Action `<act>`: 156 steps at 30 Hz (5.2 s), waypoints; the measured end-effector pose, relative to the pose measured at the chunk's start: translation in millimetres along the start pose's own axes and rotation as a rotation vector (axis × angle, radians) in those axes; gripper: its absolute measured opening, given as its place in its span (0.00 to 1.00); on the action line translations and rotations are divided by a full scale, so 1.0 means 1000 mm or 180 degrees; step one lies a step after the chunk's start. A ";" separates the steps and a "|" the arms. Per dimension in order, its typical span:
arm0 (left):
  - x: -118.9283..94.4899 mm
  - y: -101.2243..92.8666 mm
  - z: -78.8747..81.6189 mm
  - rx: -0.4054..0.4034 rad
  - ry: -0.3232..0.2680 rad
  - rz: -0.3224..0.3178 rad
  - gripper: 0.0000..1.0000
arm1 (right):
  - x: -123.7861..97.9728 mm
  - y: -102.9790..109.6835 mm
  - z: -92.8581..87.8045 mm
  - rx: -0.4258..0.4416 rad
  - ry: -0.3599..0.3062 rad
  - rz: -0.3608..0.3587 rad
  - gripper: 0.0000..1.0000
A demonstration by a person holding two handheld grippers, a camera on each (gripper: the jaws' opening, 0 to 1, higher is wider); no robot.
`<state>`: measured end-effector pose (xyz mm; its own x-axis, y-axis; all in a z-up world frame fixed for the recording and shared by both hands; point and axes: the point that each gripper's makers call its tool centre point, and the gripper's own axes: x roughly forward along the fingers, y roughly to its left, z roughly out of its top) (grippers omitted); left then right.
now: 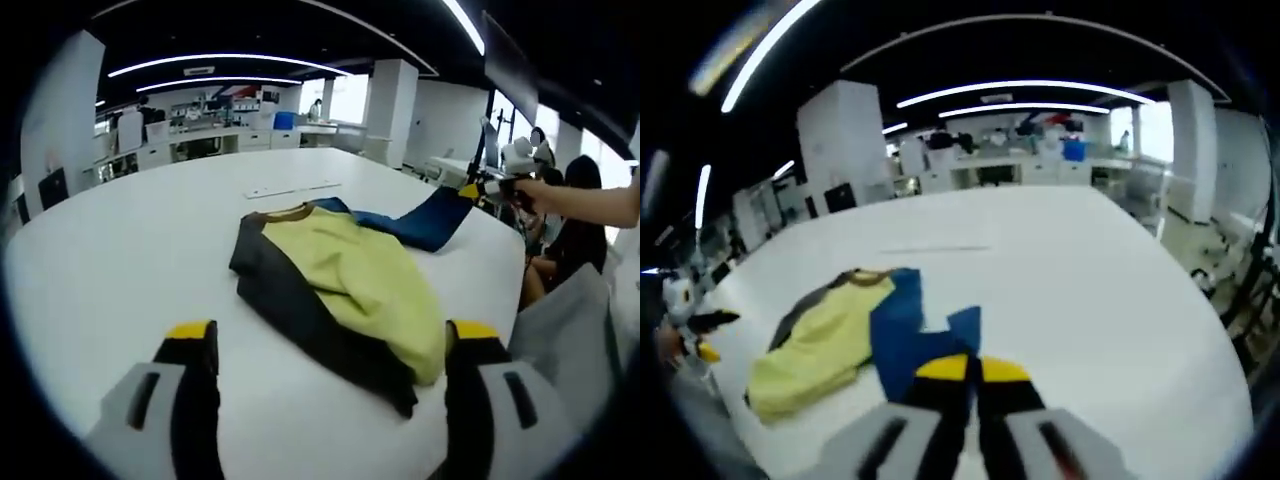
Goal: Fold the garment on the visible template until the final outline fits inside the template.
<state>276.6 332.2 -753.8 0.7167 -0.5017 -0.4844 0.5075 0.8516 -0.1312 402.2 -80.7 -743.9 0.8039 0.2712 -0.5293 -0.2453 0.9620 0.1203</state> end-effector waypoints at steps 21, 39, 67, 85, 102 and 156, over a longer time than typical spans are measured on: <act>0.025 0.003 -0.010 -0.0129 0.0175 0.0000 0.91 | 0.042 -0.115 0.010 0.0038 0.0146 -0.0654 0.00; 0.028 0.006 -0.024 -0.0190 0.0292 0.0039 0.91 | 0.049 -0.176 -0.015 0.0237 0.0338 -0.1195 0.00; 0.026 0.005 -0.029 -0.0260 0.0295 0.0064 0.91 | 0.041 -0.162 -0.015 0.0093 0.0278 -0.0892 0.27; 0.022 0.005 -0.032 -0.0300 0.0262 0.0057 0.90 | 0.032 -0.084 -0.009 -0.0290 0.0104 0.0210 1.00; 0.005 -0.014 -0.057 -0.0553 0.0408 -0.0048 0.68 | 0.011 -0.029 0.000 -0.0470 -0.0024 0.0489 1.00; 0.005 -0.064 -0.107 -0.0740 0.1041 -0.0448 0.00 | -0.012 0.076 -0.011 -0.0516 -0.0092 0.1256 1.00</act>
<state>196.7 291.7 -840.8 0.4396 -0.5728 -0.6919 0.4414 0.8086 -0.3890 367.8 -11.4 -737.3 0.6456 0.6206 -0.4450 -0.6173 0.7671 0.1743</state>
